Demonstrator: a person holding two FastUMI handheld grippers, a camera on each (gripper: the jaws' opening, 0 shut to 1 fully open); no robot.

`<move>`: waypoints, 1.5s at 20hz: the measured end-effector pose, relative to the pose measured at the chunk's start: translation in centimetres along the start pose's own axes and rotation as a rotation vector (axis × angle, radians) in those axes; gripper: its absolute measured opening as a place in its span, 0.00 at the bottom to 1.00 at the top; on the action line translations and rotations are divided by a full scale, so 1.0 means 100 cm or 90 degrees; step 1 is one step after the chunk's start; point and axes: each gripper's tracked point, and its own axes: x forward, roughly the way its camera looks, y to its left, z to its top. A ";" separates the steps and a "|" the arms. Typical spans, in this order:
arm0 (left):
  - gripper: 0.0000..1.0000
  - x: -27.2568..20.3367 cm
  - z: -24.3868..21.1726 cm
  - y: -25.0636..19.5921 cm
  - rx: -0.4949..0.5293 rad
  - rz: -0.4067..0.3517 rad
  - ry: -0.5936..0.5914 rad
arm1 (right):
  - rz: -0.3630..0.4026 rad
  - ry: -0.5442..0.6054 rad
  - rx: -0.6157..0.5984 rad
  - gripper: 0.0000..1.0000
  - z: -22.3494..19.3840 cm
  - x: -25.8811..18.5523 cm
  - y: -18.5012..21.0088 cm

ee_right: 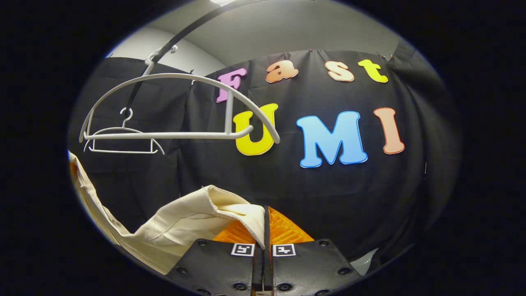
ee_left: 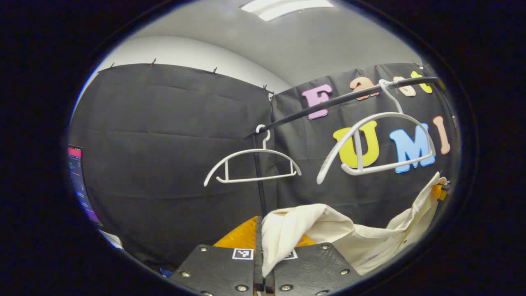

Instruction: Grasp the clothes on the hanger with both hands and then place them into the laundry hamper below.

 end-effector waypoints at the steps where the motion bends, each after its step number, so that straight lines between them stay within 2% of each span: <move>1: 0.02 -0.004 -0.006 -0.001 0.000 -0.009 0.006 | 0.009 0.005 -0.003 0.02 -0.003 -0.008 0.009; 11: 0.02 -0.061 -0.033 -0.029 -0.005 -0.133 0.026 | 0.113 0.028 -0.012 0.02 -0.012 -0.096 0.108; 18: 0.02 -0.086 -0.046 -0.022 -0.023 -0.182 0.015 | 0.189 0.037 0.021 0.02 -0.018 -0.153 0.180; 23: 0.02 -0.090 -0.101 -0.020 -0.043 -0.196 0.037 | 0.205 0.071 0.018 0.02 -0.068 -0.168 0.206; 30: 0.02 -0.092 -0.199 -0.032 -0.046 -0.223 0.094 | 0.179 0.149 0.025 0.02 -0.171 -0.173 0.212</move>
